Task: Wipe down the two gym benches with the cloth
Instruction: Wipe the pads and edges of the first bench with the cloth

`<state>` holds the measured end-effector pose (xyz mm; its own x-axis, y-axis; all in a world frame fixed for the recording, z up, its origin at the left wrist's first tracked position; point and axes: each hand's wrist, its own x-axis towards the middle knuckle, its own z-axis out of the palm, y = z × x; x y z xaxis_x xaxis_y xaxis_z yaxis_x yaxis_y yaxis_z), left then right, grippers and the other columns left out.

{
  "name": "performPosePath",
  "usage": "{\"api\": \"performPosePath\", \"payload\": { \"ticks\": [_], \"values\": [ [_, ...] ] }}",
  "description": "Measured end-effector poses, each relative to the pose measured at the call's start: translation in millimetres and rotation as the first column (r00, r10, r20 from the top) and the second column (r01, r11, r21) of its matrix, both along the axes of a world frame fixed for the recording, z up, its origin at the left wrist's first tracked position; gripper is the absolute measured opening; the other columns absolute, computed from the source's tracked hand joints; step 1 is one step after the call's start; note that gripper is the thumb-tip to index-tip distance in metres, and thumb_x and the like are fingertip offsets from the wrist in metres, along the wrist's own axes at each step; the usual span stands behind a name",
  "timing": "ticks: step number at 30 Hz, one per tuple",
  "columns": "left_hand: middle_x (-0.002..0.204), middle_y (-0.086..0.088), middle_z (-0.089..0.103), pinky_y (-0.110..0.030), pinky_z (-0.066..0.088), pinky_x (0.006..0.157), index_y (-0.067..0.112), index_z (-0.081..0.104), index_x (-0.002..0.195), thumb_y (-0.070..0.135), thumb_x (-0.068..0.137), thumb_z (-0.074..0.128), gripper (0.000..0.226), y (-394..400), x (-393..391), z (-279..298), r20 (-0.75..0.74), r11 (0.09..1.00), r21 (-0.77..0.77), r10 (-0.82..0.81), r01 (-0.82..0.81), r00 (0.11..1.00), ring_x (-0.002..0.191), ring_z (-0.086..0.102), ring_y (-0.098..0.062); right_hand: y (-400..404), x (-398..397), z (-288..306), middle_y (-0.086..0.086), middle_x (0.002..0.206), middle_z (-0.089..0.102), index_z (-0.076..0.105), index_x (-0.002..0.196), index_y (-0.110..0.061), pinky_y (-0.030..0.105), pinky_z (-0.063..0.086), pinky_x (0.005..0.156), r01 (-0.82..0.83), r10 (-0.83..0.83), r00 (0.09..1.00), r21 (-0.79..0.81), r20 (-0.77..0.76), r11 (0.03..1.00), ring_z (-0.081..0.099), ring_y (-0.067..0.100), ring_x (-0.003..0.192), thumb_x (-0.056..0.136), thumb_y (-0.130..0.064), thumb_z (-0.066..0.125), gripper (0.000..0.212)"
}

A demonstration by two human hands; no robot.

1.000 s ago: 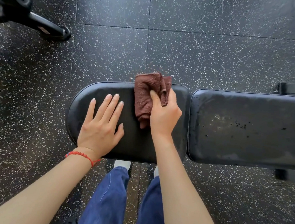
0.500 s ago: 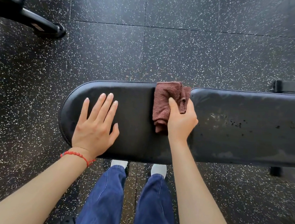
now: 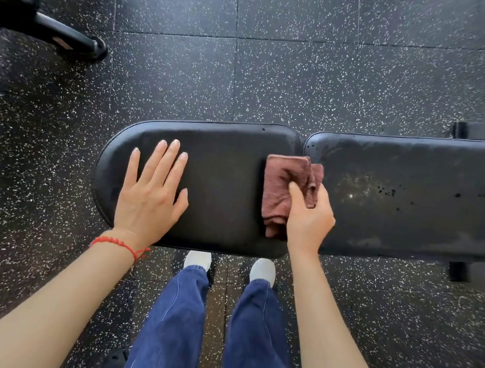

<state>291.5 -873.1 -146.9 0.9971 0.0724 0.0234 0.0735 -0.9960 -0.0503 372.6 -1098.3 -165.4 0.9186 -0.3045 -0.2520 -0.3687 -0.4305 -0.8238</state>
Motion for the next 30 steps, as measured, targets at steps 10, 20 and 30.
{"api": "performPosePath", "payload": {
  "ticks": [10, 20, 30],
  "values": [
    [0.143, -0.012, 0.042, -0.053, 0.017, 0.109, 0.005, 0.047, 0.134, 0.015, 0.089, 0.041, 0.046, -59.2, 7.5, -14.4, 0.028, 0.989, -0.133, 0.071, -0.067, 0.997, 0.134, 0.033, -0.028, 13.1, -60.1, 8.2, -0.002, 0.096, 0.070, 0.064, 0.109, -0.010, 0.018, 0.046, 0.081, -0.101, 0.105, 0.994, 0.083, -0.034, 0.991, 0.063, 0.007, 0.087, 0.077, -0.032, 0.070, 0.039],
    [0.144, -0.013, 0.040, -0.054, 0.016, 0.110, 0.005, 0.046, 0.135, 0.014, 0.091, 0.042, 0.044, -60.5, 4.9, -21.1, 0.037, 0.998, -0.031, 0.051, -0.050, 0.998, 0.135, 0.033, -0.029, 7.2, -75.8, 4.1, 0.002, 0.106, 0.069, 0.061, 0.117, -0.011, 0.024, 0.045, 0.088, -0.215, 0.223, 0.973, 0.128, -0.055, 0.968, 0.062, 0.015, 0.098, 0.076, -0.050, 0.059, 0.057],
    [0.142, -0.015, 0.043, -0.055, 0.014, 0.110, 0.003, 0.050, 0.129, 0.012, 0.087, 0.042, 0.043, -69.2, 6.9, -21.4, 0.049, 0.991, -0.074, 0.115, -0.112, 0.992, 0.134, 0.033, -0.031, -28.7, -56.4, 3.4, -0.012, 0.094, 0.068, 0.065, 0.108, -0.016, 0.009, 0.042, 0.081, -0.153, 0.169, 0.978, 0.133, -0.124, 0.979, 0.059, -0.003, 0.088, 0.078, -0.020, 0.074, 0.032]
  ]
}}
